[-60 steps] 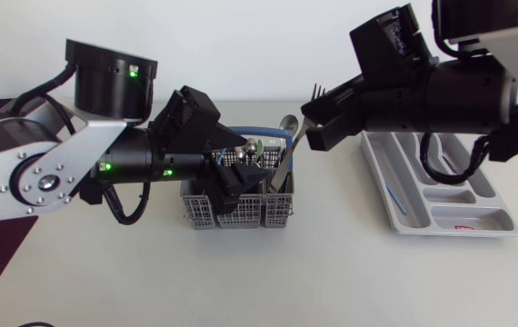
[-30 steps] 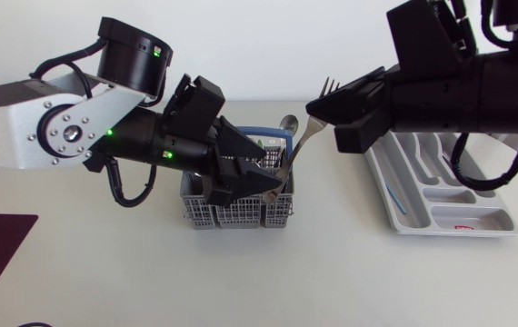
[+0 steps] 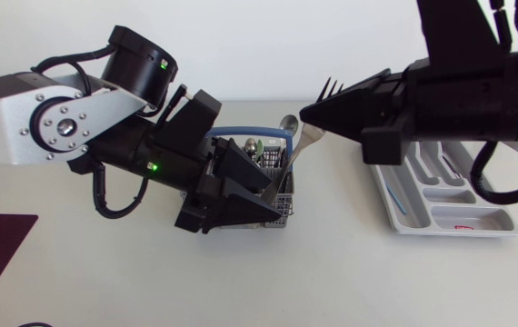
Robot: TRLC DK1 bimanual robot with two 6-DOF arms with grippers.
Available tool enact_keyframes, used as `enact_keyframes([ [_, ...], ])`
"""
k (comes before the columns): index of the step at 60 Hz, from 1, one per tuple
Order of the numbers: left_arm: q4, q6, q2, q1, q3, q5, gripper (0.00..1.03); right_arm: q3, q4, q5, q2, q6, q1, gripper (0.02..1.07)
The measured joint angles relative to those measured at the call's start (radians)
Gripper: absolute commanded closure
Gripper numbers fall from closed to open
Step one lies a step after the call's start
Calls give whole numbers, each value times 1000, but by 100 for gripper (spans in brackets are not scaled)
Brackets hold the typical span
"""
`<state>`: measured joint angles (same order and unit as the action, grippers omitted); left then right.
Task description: Sort the cutlery from the basket into the organizer compartments.
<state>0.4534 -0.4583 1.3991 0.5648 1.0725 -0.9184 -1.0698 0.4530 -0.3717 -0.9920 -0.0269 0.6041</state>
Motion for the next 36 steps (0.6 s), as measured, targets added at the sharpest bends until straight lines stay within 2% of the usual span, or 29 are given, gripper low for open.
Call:
enact_keyframes([
  [8, 89, -45, -25, -13, 0, -83, 42, 0, 11, -40, 18, 10, 17, 100],
  [24, 179, -104, -49, -16, 8, -132, 49, 0, 16, -99, 33, 24, 17, 100],
  [36, 185, -116, -56, -16, 8, -148, 71, 0, 16, -126, 37, 27, 17, 100],
])
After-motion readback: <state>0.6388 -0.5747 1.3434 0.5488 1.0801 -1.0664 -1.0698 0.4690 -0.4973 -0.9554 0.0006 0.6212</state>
